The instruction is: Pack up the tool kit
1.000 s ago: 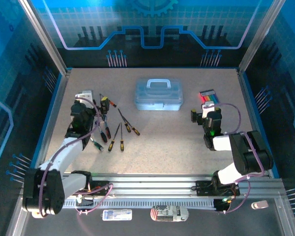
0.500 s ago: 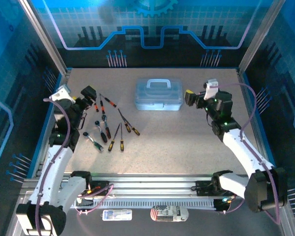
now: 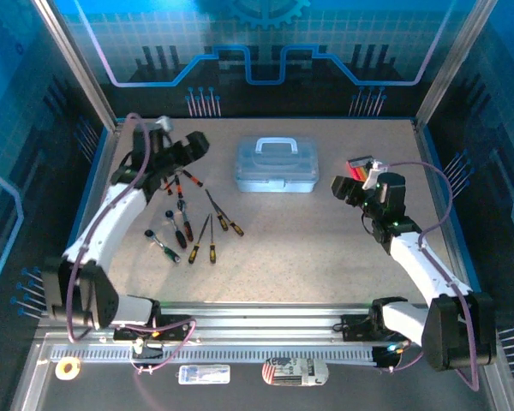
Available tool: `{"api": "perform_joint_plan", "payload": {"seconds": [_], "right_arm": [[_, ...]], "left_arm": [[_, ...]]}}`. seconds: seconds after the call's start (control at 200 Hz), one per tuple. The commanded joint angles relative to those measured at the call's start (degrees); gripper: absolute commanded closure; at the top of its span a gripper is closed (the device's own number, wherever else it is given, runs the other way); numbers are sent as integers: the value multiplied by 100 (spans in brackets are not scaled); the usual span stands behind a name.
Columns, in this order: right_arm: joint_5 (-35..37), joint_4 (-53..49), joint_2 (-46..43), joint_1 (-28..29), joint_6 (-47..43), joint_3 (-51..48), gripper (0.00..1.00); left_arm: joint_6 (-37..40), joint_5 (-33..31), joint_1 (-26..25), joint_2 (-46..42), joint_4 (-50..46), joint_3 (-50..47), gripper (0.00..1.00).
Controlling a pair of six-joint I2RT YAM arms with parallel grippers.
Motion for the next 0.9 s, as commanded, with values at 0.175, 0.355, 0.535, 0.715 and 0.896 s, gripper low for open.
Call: {"api": "perform_joint_plan", "payload": {"seconds": [0.175, 0.355, 0.535, 0.715, 0.896], "right_arm": [[-452, -837, 354, 46, 64, 550, 37], [-447, -850, 312, 57, 56, 497, 33], [-622, -797, 441, 57, 24, 463, 31], [-579, -826, 489, 59, 42, 469, 33], [-502, -921, 464, 59, 64, 496, 35]], "left_arm": [[742, 406, -747, 1612, -785, 1268, 2], [769, 598, -844, 2391, -948, 1776, 9], [837, 852, -855, 2891, -1097, 2083, 16], [805, 1088, -1031, 3015, -1004, 2018, 20], [702, 1140, -1324, 2865, -896, 1658, 24]]}}
